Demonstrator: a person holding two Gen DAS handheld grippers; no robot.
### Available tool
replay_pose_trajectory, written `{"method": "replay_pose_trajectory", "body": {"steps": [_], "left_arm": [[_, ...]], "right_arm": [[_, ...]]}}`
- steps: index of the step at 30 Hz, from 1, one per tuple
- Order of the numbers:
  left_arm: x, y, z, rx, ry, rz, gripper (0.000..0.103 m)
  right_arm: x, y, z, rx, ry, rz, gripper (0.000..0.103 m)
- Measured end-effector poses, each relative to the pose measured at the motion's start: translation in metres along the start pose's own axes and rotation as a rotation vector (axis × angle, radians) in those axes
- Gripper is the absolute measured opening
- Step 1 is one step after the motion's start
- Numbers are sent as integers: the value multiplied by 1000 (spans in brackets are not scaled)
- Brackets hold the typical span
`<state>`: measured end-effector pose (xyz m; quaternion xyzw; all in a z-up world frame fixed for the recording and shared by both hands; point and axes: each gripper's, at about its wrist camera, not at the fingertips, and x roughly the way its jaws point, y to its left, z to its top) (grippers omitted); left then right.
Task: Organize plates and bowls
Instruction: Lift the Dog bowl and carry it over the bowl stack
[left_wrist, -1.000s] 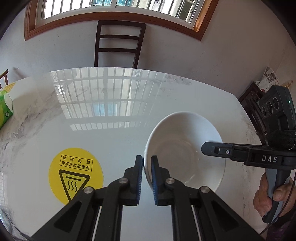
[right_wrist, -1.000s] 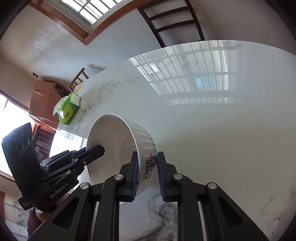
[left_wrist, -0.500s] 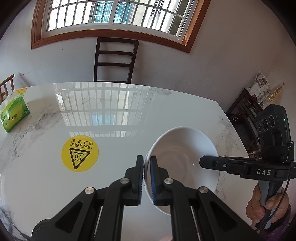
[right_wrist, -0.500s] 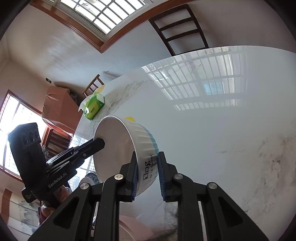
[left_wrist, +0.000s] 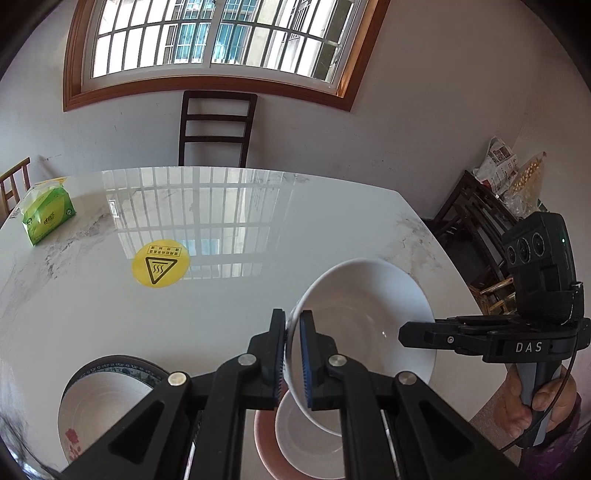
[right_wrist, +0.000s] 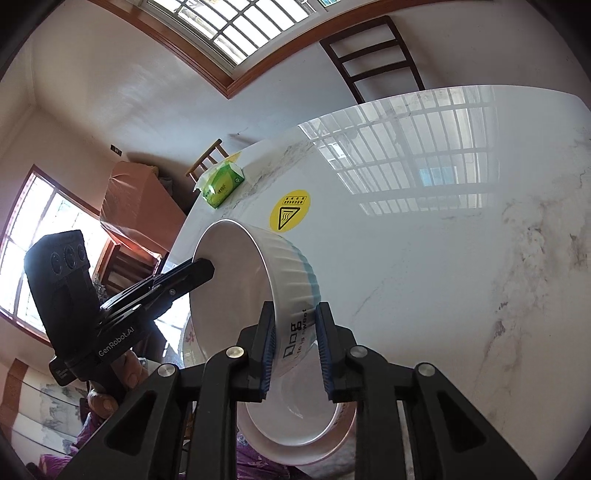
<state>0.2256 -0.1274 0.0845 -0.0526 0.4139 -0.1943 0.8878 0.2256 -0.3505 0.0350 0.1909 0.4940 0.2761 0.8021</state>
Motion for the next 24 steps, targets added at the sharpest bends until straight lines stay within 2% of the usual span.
{"method": "replay_pose_trajectory", "body": {"steps": [5,12,24], "left_arm": [[-8,-7,-26,4,20,-9,8],[-8,-6,-50,-6,53,-9,8],[3,-9,-68,10,79,8,8]], "right_arm": [[-6,2,-31,15,8,-1,21],[-1,1,-58,33,27,-6,21],[10,-5,-75,47,57,-26,21]]}}
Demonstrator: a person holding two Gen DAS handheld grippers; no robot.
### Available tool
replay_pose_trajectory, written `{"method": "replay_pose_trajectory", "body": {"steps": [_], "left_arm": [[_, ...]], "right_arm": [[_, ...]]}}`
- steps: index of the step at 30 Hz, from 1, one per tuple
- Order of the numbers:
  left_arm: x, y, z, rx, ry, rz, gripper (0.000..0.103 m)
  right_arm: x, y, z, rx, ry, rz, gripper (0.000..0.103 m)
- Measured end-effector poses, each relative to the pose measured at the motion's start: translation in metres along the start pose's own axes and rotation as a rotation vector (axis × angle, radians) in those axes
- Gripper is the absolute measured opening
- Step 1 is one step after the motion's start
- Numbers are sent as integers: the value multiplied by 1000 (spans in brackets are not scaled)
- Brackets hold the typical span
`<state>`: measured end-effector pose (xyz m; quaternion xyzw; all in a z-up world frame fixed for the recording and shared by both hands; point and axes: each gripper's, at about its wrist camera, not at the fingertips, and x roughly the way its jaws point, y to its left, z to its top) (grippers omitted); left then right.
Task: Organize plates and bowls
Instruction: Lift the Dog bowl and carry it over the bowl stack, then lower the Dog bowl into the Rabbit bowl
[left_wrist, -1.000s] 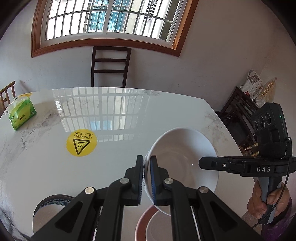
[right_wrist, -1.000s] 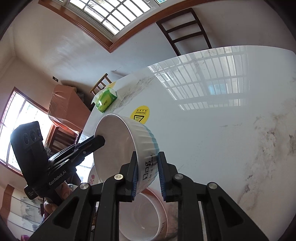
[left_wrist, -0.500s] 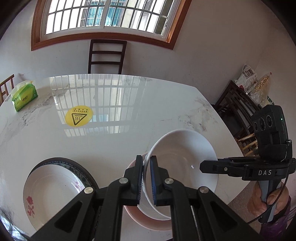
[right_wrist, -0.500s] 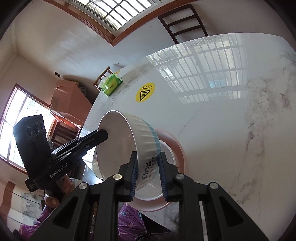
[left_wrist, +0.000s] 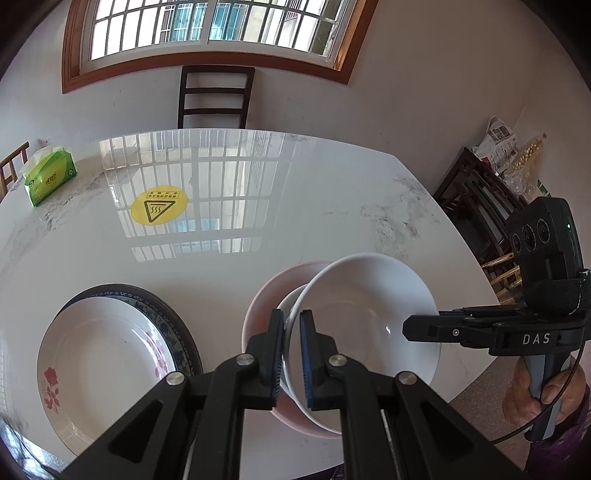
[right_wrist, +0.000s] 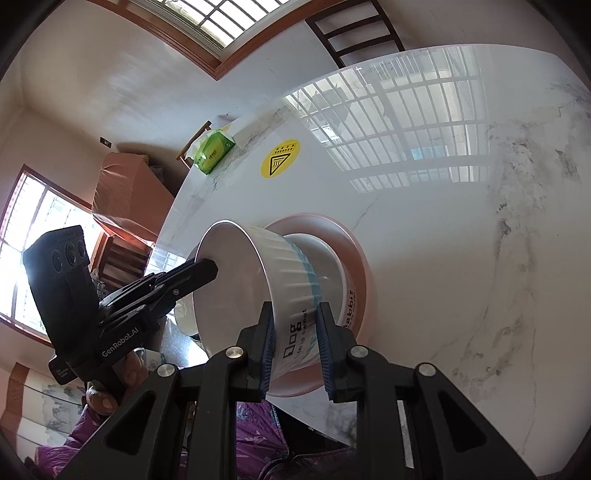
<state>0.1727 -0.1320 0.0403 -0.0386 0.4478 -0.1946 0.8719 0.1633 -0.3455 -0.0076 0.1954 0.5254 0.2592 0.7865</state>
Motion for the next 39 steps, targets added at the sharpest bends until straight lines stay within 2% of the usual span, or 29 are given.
{"method": "replay_pose_trajectory", "body": {"steps": [17,39], "left_arm": [[17,-6,-10,38,26,47,8],[24,-1,-15,41,35,67,8]], "right_arm": [[8,-5,-8,22,22,-5,22],[9,-13,-8,20,26,5,23]]}}
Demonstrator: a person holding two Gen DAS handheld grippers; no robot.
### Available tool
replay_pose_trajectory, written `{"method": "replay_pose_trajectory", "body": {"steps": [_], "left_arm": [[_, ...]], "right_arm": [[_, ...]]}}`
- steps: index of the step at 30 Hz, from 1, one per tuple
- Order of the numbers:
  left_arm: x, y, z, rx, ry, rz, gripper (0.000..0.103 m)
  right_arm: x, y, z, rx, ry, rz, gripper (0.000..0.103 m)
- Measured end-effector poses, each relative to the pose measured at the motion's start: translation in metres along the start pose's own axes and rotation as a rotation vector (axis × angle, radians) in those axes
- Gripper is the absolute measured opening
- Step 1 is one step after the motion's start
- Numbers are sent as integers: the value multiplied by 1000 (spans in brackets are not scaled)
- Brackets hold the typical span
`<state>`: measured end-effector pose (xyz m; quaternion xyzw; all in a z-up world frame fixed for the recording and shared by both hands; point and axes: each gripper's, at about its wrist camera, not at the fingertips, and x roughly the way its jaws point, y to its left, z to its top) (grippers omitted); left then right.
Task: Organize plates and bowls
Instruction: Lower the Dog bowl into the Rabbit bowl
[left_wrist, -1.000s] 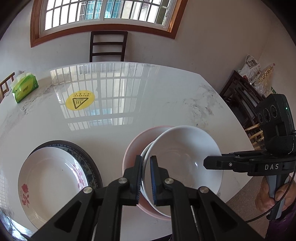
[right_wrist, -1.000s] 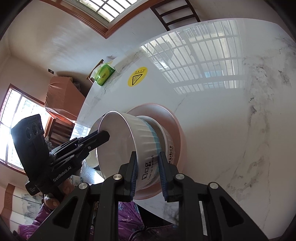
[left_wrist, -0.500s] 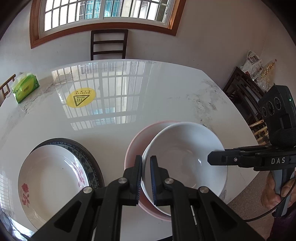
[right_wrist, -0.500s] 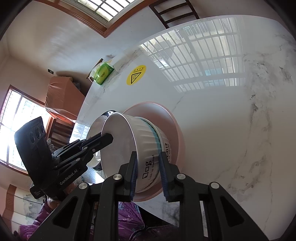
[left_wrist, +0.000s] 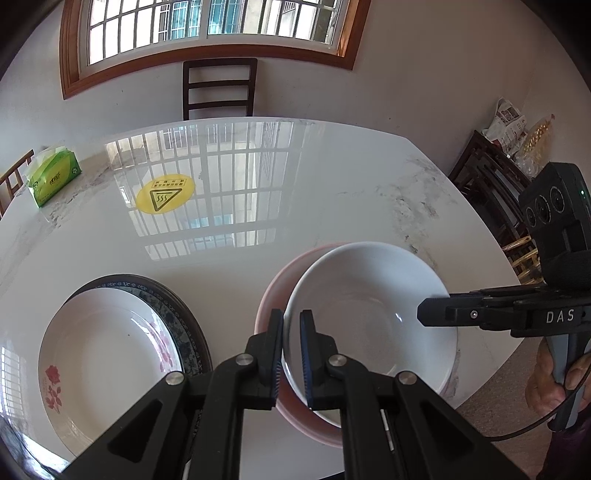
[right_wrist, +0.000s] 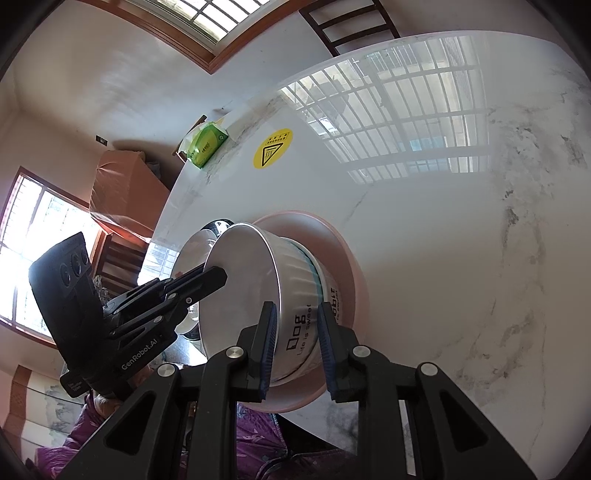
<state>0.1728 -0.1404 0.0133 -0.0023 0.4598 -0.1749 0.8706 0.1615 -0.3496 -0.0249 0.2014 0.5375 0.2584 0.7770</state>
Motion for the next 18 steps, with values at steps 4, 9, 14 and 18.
{"method": "replay_pose_trajectory", "body": {"steps": [4,9,14,18], "left_arm": [[0,1,0,1,1,1,8],[0,0,1,1,0,2,8],[0,0,0,1,-1,4,8],[0,0,0,0,-3,5,8]], "right_arm": [[0,0,0,1,-1,1,23],[0,1,0,0,-1,-1,23],[0,1,0,-1,-2,-2,23],[1,1,0,-2,-1,-2,23]]}}
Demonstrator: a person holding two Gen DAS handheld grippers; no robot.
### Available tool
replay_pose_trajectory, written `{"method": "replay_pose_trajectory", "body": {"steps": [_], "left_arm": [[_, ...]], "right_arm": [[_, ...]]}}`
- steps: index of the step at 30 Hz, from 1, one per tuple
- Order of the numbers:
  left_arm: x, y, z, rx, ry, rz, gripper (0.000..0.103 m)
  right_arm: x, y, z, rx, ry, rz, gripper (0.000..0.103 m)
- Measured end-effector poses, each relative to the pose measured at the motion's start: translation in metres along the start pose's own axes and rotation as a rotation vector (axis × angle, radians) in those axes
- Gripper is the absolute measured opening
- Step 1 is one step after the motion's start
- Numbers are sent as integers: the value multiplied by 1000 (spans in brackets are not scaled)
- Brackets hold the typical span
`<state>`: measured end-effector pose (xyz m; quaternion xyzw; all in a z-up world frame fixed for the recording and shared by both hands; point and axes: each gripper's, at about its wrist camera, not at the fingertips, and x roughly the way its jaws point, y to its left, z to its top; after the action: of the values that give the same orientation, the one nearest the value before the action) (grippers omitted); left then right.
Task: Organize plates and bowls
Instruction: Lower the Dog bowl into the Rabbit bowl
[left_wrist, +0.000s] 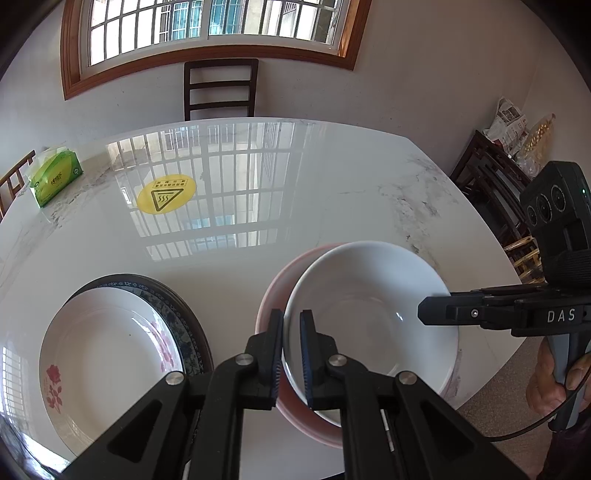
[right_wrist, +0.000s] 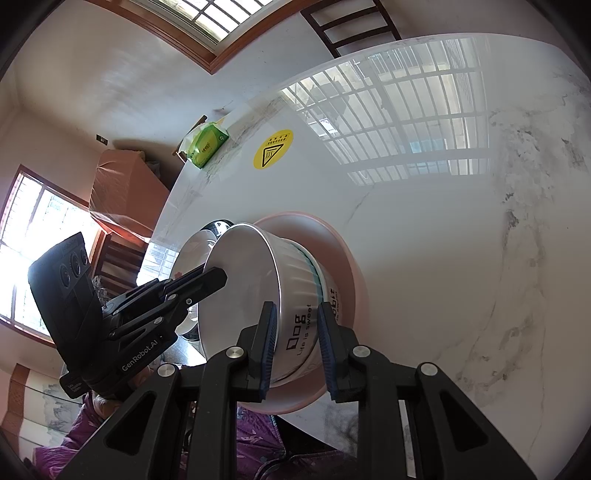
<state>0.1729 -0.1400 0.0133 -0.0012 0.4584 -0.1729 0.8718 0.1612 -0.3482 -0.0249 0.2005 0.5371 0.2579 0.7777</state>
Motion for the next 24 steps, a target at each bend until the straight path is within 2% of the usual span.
{"method": "replay_pose_trajectory", "body": {"steps": [13,20,24], "left_arm": [[-1,0,0,5,2,4,10],[-2,1,2,8,2,4,10],[-2,2,2,9,3,3,10]], "right_arm": [[0,0,0,0,0,-1,23],[-5,-6,7,43,8,15,23],[-6,-2,7,19,0,-1,23]]}}
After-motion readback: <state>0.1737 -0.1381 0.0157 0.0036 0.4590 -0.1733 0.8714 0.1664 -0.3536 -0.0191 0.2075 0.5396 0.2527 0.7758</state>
